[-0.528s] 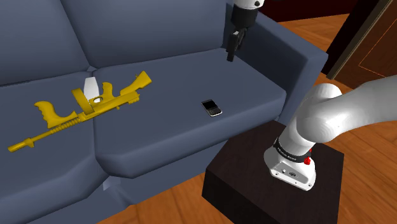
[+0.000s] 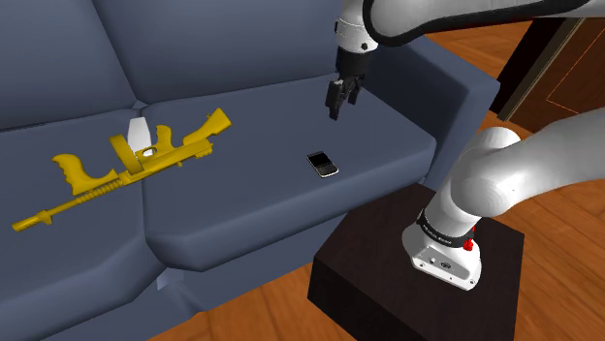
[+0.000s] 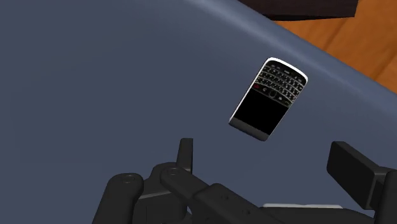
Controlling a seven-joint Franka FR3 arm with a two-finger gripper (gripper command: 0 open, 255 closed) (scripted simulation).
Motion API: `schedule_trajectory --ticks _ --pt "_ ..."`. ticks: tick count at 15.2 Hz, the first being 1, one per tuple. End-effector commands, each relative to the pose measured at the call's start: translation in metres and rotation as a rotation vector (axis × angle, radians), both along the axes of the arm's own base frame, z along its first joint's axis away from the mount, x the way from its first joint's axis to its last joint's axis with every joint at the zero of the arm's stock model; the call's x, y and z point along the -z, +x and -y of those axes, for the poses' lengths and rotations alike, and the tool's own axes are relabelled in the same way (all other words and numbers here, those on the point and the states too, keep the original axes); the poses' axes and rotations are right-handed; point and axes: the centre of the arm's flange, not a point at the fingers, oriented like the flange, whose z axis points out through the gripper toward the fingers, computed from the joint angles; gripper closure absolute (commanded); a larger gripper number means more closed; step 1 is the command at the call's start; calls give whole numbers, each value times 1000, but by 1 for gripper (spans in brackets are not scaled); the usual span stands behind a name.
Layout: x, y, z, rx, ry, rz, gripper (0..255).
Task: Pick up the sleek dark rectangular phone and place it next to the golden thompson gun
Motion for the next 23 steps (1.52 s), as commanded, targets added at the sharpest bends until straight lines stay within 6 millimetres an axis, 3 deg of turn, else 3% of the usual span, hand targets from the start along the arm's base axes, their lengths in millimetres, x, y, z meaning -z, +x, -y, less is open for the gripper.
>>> schedule_trajectory --ticks 1,10,17,23 --pt "27 5 -2 62 22 -9 0" --pt "134 33 -20 311 111 -51 0" --pt "171 32 -22 311 111 -51 0" --pt "174 32 -23 311 111 -51 0"
